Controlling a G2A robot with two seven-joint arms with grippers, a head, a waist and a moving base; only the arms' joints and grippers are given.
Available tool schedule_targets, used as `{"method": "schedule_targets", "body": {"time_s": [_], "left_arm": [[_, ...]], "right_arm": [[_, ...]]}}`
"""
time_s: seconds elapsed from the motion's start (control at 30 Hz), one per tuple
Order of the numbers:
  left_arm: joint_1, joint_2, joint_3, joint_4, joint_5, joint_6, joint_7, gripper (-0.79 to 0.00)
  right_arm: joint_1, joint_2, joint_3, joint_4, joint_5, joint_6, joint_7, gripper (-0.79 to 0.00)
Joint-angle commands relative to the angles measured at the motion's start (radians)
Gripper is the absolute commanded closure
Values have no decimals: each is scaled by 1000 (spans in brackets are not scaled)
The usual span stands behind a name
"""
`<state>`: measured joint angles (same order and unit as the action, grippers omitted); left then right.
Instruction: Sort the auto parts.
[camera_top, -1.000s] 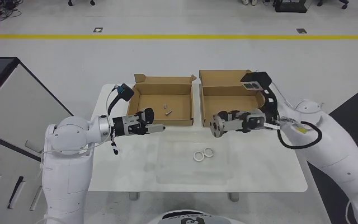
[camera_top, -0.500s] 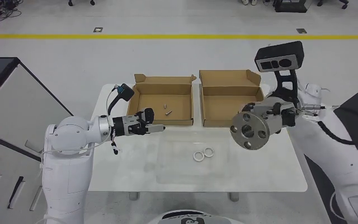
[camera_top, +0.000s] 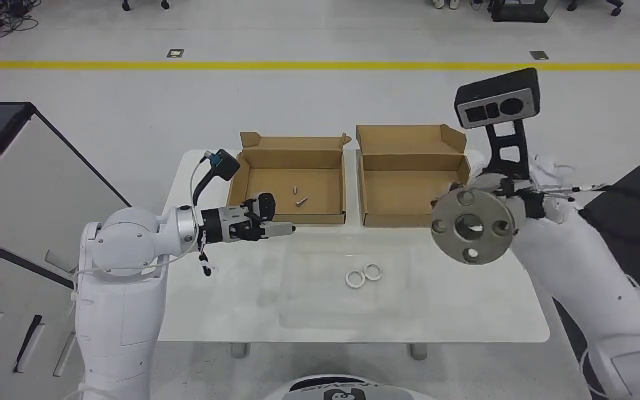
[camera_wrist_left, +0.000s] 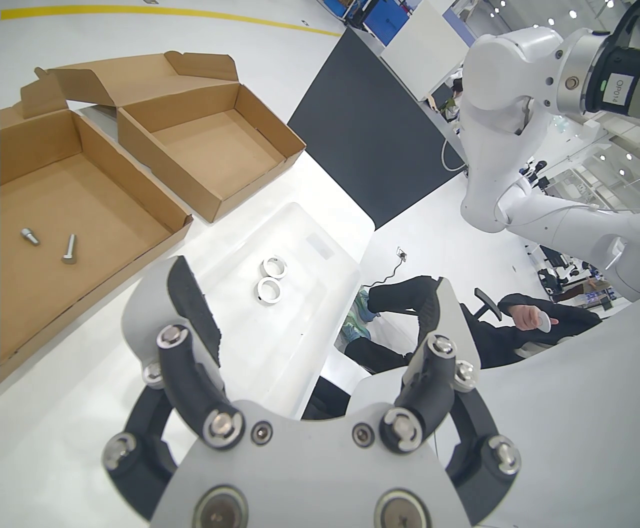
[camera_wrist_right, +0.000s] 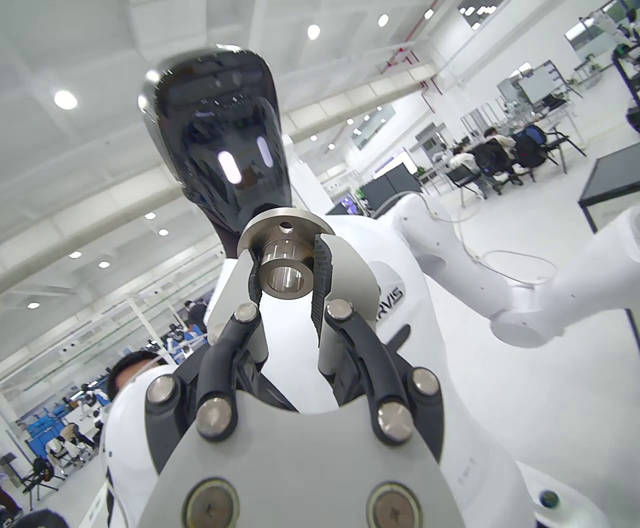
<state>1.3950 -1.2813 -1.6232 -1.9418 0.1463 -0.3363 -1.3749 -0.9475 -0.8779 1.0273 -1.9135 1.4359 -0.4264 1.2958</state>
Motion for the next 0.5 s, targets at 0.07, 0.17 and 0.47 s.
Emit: {"method": "schedule_targets", "body": {"time_s": [0.07,0.17,0.47], "left_arm": [[0,0,0,0,0,0,0,-785],[0,0,0,0,0,0,0,-785],[0,0,0,0,0,0,0,-785]], "right_arm": [[2,-25,-25,11,135,17,13,0],[9,-48,-47,20,233,29,34,0],[46,-110,-89,63,328,44,68,0]]}}
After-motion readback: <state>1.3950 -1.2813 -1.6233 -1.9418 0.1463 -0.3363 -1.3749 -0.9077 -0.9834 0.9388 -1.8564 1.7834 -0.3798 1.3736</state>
